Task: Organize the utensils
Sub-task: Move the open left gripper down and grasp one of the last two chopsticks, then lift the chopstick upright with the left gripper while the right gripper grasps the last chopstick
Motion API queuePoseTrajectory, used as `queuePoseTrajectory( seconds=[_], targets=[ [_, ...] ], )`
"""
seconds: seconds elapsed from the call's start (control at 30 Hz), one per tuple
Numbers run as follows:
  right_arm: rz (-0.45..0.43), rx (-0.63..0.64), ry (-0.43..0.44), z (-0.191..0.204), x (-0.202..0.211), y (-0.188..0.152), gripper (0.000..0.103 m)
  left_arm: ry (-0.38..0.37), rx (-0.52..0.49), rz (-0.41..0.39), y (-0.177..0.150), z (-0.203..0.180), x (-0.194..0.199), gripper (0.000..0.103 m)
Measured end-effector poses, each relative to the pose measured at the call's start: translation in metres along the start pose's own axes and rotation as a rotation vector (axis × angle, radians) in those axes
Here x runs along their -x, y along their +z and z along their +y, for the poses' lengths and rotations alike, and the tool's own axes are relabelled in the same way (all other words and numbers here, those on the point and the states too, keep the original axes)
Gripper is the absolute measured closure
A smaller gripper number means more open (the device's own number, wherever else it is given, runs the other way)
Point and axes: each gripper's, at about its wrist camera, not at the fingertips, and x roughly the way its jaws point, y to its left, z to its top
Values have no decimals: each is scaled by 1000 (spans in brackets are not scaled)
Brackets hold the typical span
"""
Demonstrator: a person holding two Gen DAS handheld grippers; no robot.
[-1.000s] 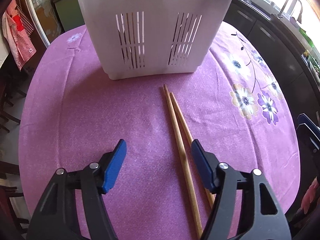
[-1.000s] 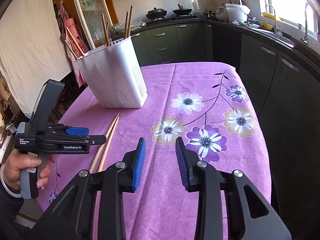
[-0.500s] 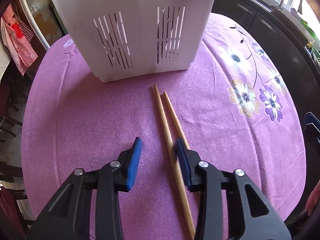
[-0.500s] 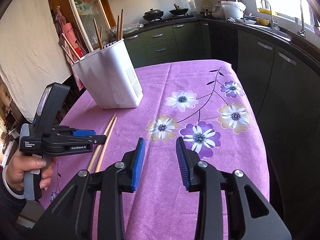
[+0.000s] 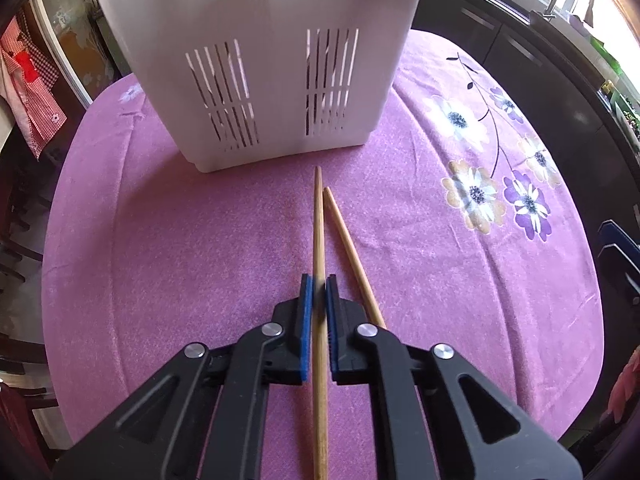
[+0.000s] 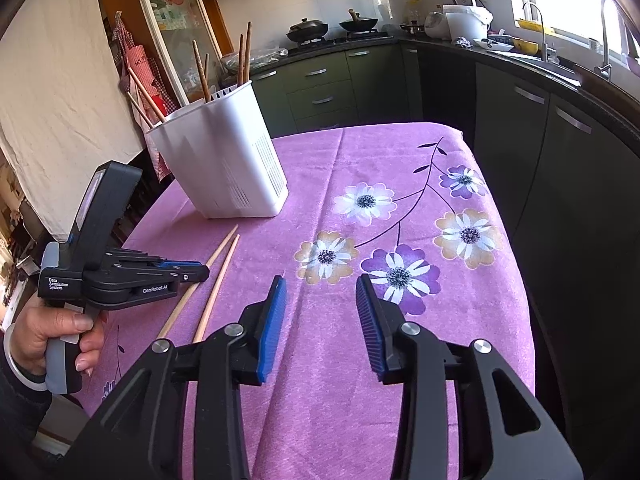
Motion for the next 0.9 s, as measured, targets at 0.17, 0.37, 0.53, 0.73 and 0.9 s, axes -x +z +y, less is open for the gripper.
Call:
queuePoseTrajectory(
  seconds=[0.17, 0.37, 0.53, 0.73, 0.9],
  targets=[
    [3, 6, -5, 4, 1, 1, 67, -24, -3, -94, -10, 12, 41, 96],
    [3, 26, -2, 15, 1, 4, 67, -39, -18, -217, -25, 26, 99, 96],
    [8, 48, 2, 26, -1, 5, 67, -21, -44, -308, -39, 29, 137, 96],
    [31, 80, 1, 39, -6, 7, 67, -6, -83, -362, -61, 29, 162, 96],
    [100, 124, 21, 56, -28, 8, 67, -8, -93, -394, -80, 33, 175, 96]
  ],
)
